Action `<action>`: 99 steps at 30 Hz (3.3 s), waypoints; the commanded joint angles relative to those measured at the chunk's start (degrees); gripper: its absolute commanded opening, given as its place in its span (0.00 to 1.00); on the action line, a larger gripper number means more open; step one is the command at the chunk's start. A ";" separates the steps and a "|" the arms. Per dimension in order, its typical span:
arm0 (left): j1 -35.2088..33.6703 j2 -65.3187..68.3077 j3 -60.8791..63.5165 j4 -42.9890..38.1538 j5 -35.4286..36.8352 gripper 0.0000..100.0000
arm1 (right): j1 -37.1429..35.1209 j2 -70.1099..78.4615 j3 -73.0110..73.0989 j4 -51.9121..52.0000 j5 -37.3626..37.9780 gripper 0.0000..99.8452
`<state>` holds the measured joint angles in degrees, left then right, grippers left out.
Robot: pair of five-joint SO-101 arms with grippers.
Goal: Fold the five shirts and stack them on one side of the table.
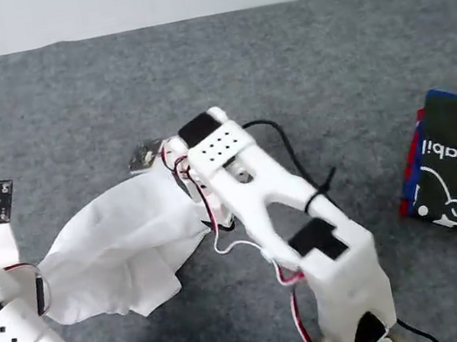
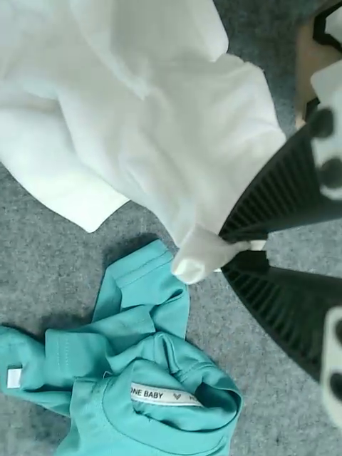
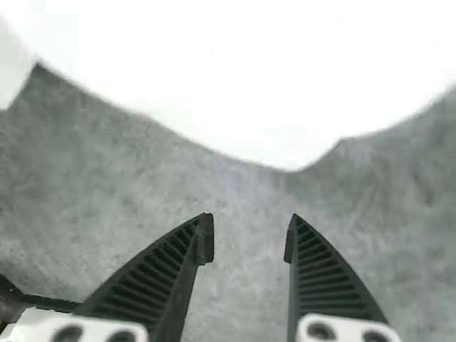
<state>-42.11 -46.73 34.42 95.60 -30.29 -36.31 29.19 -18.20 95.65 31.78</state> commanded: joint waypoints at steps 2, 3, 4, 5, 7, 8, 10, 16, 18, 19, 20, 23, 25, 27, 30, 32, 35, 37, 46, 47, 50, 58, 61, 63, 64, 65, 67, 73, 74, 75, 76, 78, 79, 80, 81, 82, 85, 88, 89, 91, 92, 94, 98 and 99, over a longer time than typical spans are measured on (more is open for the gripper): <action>-0.26 -0.70 -0.22 -1.23 -0.26 0.00 | -0.57 5.49 -9.14 -0.22 0.79 0.18; -0.26 -0.70 -0.22 -1.14 -0.26 0.00 | -0.57 7.08 -11.16 -0.22 0.79 0.18; -0.26 -0.70 -0.22 -1.05 -0.26 0.00 | -0.57 8.48 -13.27 0.13 0.79 0.18; -0.26 -0.70 -0.13 -0.97 -0.18 0.00 | -0.57 9.80 -15.30 0.40 0.70 0.18; -0.26 -0.70 -0.13 -0.97 -0.18 0.00 | -0.57 11.82 -18.37 1.36 0.62 0.18; -0.26 -0.70 -0.13 -0.97 -0.18 0.00 | -0.92 12.70 -19.96 2.07 0.53 0.18; -0.26 -0.70 -0.04 -0.97 -0.18 0.00 | -1.98 14.29 -22.59 3.74 0.44 0.18; -0.18 -0.62 2.42 -1.32 -0.18 0.00 | -4.26 17.80 -25.23 4.35 0.44 0.18; -0.18 -0.79 3.47 -1.32 -0.18 0.00 | -4.18 19.65 -25.41 4.26 0.44 0.17; -0.18 -0.97 3.91 -1.32 -0.18 0.00 | -4.09 20.53 -25.41 4.26 0.44 0.17; -0.18 -1.05 4.26 -1.32 -0.18 0.00 | -4.00 21.41 -25.41 4.26 0.44 0.17; -0.18 -1.05 4.44 -1.32 -0.18 0.00 | -3.91 23.08 -25.49 4.26 0.70 0.14; -0.18 -1.05 4.35 -1.32 -0.18 0.00 | -3.91 22.81 -26.37 4.35 0.70 0.08; -0.18 -1.05 4.35 -1.32 -0.18 0.00 | -3.38 22.11 -27.69 4.97 0.70 0.02; -0.18 -1.05 4.09 -1.32 -0.18 0.00 | -1.63 20.88 -30.24 6.20 0.70 0.01; -0.18 -1.05 4.09 -1.32 -0.18 0.00 | -0.31 20.00 -32.09 6.99 0.70 0.01; -0.18 -1.05 4.00 -1.32 -0.18 0.00 | 2.33 17.19 -33.32 7.25 0.79 0.01; -0.18 -1.14 3.21 -1.23 -0.18 0.00 | 3.91 13.93 -33.32 7.25 0.79 0.01; 3.16 -0.53 -14.29 -2.55 13.80 0.00 | 9.71 -10.24 -33.41 6.46 1.49 0.01; 4.84 -0.53 -15.96 -3.16 15.47 0.00 | 10.24 -13.05 -33.41 6.11 1.49 0.01; 11.87 -0.62 -21.76 -4.75 19.08 0.00 | 12.26 -21.05 -33.41 4.26 1.76 0.01; 30.15 -0.44 -36.09 -16.35 25.67 0.00 | 17.98 -40.66 -33.41 -5.14 1.93 0.01; 35.16 -0.44 -39.87 -22.15 25.41 0.00 | 20.00 -45.67 -33.41 -6.11 2.02 0.01; 36.75 -0.44 -42.15 -25.58 25.41 0.00 | 22.37 -48.31 -33.14 -5.32 2.29 0.01; 37.27 -0.35 -43.30 -26.81 25.32 0.00 | 23.96 -49.19 -33.05 -4.00 3.25 0.01; 37.45 -0.35 -44.35 -27.87 25.32 0.00 | 25.45 -49.54 -33.05 -2.24 4.57 0.01; 37.45 -0.26 -46.29 -28.84 24.62 0.00 | 28.09 -50.15 -33.05 1.45 5.63 0.01; 38.51 -0.35 -50.77 -27.96 19.34 0.00 | 32.22 -50.86 -33.58 6.73 5.63 0.01; 38.51 -0.35 -52.26 -27.60 18.99 0.00 | 32.66 -51.56 -33.85 6.64 5.63 0.01; 38.51 -0.35 -53.76 -27.43 18.90 0.00 | 32.66 -52.26 -33.93 6.55 5.63 0.01; 38.51 -0.35 -54.99 -27.34 18.90 0.00 | 32.66 -52.97 -33.93 6.37 5.63 0.01; 38.42 -0.26 -57.19 -27.43 18.46 0.00 | 32.66 -54.20 -34.02 6.29 5.63 0.01; 38.42 -0.26 -58.15 -27.43 17.41 0.00 | 32.92 -54.81 -34.02 6.29 5.63 0.01; 38.42 -0.26 -58.77 -27.43 16.35 0.00 | 33.10 -55.34 -34.02 6.29 5.63 0.01; 38.42 -0.26 -59.30 -27.60 15.74 0.00 | 33.54 -55.78 -34.02 6.29 5.63 0.01; 38.42 -0.26 -59.82 -27.69 15.21 0.00 | 34.07 -56.31 -34.02 6.29 5.63 0.01; 38.42 -0.26 -62.02 -27.69 15.21 0.00 | 36.26 -58.59 -34.02 6.29 5.63 0.01; 38.24 -0.26 -64.48 -27.60 15.21 0.00 | 38.29 -61.93 -34.02 6.29 5.63 0.01; 38.07 -0.26 -65.27 -27.34 15.21 0.00 | 38.81 -63.08 -34.02 6.29 5.80 0.01; 37.98 -0.35 -66.51 -27.25 14.86 0.00 | 39.87 -65.45 -34.02 6.29 5.98 0.01; 37.98 -0.35 -67.12 -27.25 14.24 0.00 | 40.48 -66.51 -34.02 6.29 5.98 0.01; 37.98 -0.44 -68.70 -27.25 12.92 0.00 | 41.89 -68.53 -34.02 6.29 6.07 0.01; 37.98 -0.35 -71.69 -27.25 10.99 0.00 | 44.44 -71.25 -33.76 6.81 6.07 0.01; 37.98 -0.35 -71.78 -27.25 10.46 0.00 | 45.14 -71.60 -33.67 6.90 6.07 0.01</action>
<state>-3.78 -47.60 -35.91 69.05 -17.98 6.42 -41.85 -50.64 100.57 37.14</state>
